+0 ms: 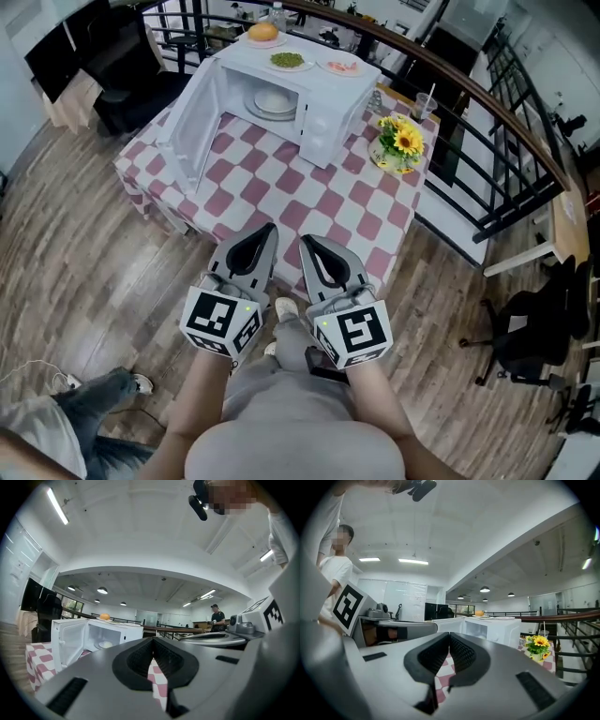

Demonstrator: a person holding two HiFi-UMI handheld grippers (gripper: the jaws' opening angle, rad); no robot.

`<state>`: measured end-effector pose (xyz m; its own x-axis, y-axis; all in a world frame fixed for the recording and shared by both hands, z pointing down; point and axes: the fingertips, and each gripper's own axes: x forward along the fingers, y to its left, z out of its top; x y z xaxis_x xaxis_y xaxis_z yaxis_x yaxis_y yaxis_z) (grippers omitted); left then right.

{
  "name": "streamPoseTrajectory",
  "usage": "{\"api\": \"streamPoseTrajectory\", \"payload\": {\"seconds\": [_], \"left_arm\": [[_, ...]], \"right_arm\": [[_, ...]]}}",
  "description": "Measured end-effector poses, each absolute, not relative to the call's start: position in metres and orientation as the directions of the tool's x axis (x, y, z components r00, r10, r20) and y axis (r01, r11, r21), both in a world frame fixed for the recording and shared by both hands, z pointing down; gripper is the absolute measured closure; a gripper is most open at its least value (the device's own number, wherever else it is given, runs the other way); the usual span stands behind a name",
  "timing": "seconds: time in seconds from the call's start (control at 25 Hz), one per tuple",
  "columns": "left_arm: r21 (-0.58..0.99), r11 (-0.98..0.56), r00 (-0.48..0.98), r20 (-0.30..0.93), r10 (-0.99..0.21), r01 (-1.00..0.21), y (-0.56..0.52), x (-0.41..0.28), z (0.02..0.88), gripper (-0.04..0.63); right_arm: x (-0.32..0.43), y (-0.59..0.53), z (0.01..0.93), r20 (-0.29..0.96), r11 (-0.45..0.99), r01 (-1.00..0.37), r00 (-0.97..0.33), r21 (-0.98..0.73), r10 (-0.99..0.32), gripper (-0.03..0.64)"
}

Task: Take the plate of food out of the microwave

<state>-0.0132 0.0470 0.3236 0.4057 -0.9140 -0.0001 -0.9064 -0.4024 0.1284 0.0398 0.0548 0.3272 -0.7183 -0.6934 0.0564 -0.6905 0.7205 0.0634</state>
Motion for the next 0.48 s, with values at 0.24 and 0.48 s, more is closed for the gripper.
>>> {"api": "streamPoseTrajectory", "payload": {"seconds": [0.24,0.48], "left_arm": [[0.124,-0.391,0.395,0.008,-0.919,-0.912,0.027,-0.028,0.330,0.597],[0.110,-0.395,0.400,0.031,-0.916,-0.912,-0.007,-0.044,0.337,0.597]], "right_arm": [[0.024,0.035,0.332,0.056,0.730,-0.680,-0.728,0.061,-0.683,0.592],[0.006,0.000,0.341,0.062,0.726,-0.687,-0.724,0.037,-0.687,0.592]]}}
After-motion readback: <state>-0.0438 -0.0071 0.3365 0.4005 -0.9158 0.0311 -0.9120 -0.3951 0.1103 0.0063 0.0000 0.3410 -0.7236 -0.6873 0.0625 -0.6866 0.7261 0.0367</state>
